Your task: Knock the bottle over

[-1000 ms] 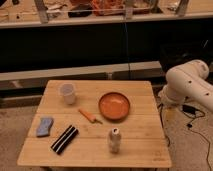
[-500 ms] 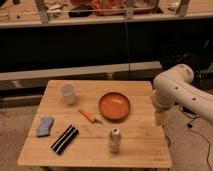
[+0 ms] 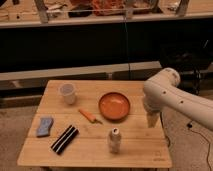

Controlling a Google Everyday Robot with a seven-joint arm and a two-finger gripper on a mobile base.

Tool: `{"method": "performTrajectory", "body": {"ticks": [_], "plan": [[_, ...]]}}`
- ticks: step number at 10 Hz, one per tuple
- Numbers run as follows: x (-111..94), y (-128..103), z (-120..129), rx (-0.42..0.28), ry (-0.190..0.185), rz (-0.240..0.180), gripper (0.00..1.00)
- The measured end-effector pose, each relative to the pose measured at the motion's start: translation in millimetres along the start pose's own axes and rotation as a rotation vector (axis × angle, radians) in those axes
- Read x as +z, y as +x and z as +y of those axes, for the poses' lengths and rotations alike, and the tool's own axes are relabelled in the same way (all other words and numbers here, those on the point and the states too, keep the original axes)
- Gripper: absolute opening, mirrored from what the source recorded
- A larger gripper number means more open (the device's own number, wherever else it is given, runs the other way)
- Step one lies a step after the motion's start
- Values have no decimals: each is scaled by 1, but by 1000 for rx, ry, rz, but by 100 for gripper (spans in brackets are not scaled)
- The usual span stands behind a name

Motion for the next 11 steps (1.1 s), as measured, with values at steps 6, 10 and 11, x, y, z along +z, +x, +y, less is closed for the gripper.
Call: {"method": "performTrajectory", "body": {"ticks": [6,10,11], "plan": [[12,-23,5,-90,0,-10,80],[21,-44,11,-155,1,-21,80],[22,-51,13,-171,1,-24,80]]}}
